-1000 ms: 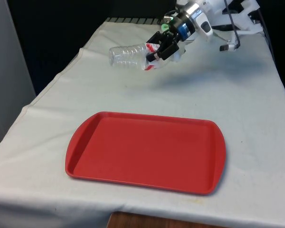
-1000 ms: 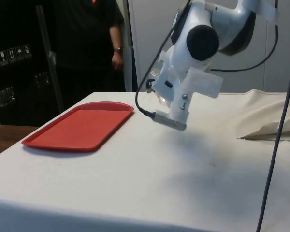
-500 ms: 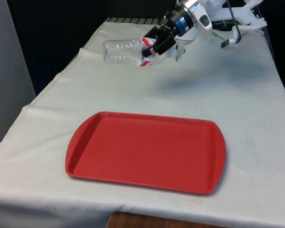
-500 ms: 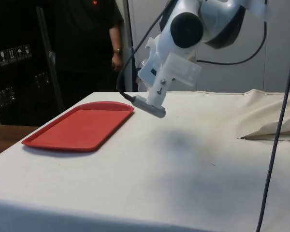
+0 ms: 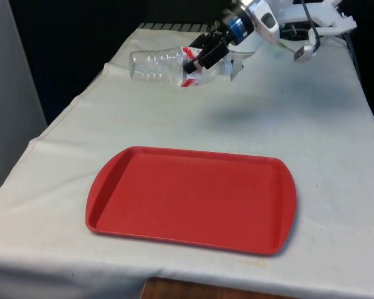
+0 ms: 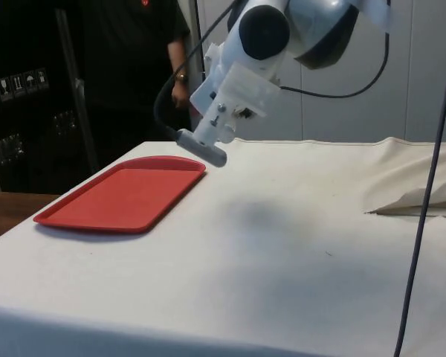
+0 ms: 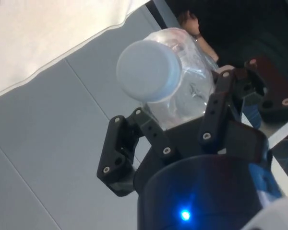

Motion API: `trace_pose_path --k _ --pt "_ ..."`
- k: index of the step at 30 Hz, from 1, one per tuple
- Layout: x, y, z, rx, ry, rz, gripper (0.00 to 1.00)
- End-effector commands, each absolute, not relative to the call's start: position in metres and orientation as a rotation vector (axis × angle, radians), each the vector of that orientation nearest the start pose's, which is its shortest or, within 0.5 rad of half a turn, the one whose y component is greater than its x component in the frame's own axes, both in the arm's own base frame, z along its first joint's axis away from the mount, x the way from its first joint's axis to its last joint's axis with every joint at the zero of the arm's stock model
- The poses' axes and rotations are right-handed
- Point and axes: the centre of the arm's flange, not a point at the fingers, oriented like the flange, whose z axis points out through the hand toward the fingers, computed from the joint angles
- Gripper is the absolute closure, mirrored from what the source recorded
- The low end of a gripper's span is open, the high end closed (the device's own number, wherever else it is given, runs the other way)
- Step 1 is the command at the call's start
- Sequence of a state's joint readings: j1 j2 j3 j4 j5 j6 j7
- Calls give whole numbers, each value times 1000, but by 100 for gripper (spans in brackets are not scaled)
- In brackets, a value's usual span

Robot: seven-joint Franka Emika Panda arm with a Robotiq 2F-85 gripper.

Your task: Place the bottle upright on the tray.

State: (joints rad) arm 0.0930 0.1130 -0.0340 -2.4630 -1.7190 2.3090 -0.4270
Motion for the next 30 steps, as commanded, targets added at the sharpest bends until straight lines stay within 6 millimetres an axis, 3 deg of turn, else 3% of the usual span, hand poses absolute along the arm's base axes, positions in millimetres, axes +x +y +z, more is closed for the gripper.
trace_pose_path --k 1,30 --pt "473 7 245 1213 1765 -419 86" --pt "516 10 268 1358 1641 -307 86"
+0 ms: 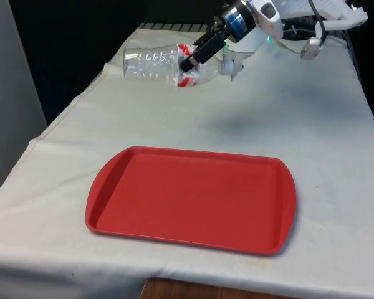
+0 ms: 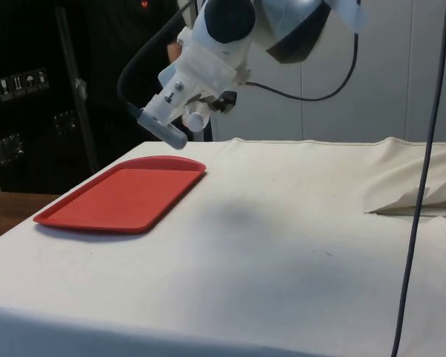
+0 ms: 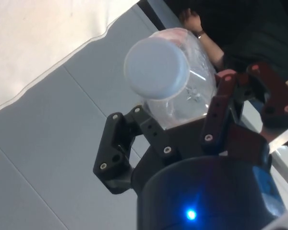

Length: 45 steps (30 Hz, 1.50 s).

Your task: Place the bottle upright on the tray.

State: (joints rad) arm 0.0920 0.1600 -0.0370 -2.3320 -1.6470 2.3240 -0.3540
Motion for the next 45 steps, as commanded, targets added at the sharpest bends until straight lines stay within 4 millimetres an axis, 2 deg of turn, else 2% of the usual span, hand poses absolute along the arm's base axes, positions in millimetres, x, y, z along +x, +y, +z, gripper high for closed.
trace_pose_path --k 1,29,45 --pt "518 10 268 1362 1637 -302 86" --pt "555 10 269 1540 1495 -143 86" --pt "572 2 286 1601 1402 -103 86"
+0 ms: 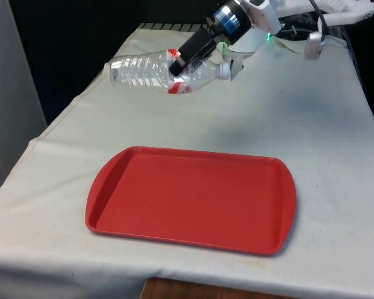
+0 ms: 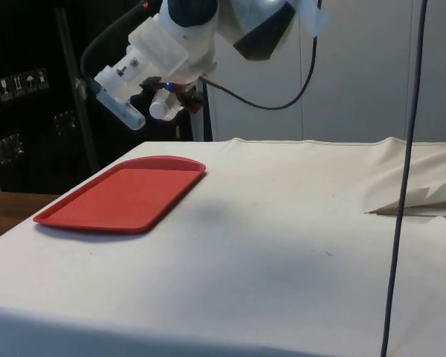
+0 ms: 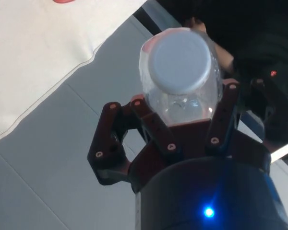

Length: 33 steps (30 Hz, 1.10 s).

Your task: Place the bottle upright on the tray.

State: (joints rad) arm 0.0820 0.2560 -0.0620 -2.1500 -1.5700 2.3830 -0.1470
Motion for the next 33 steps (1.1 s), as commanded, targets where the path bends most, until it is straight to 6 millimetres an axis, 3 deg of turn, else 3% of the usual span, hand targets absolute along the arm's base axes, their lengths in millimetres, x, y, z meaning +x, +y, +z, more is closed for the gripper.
trace_pose_path --k 1,33 --pt "574 1 287 1616 1401 -91 86" --pt "610 -1 291 1796 1194 87 86"
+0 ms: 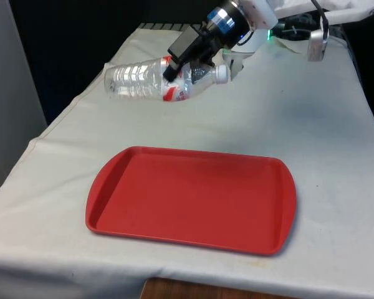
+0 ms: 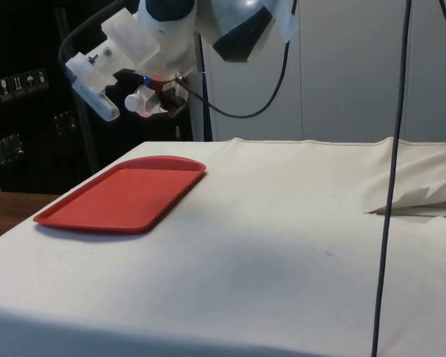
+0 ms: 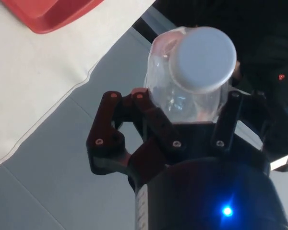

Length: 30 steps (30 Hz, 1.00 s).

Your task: Place the bottle upright on the tray.

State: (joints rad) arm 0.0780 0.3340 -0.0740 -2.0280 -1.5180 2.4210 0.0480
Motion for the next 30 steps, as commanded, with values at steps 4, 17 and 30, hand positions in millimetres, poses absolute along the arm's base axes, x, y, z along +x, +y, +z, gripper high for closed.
trace_pose_path --k 4,17,30 --pt "612 -2 291 1811 1173 104 86" --pt "621 -4 293 1874 1088 199 86" --pt "623 -2 296 1924 1007 293 86"
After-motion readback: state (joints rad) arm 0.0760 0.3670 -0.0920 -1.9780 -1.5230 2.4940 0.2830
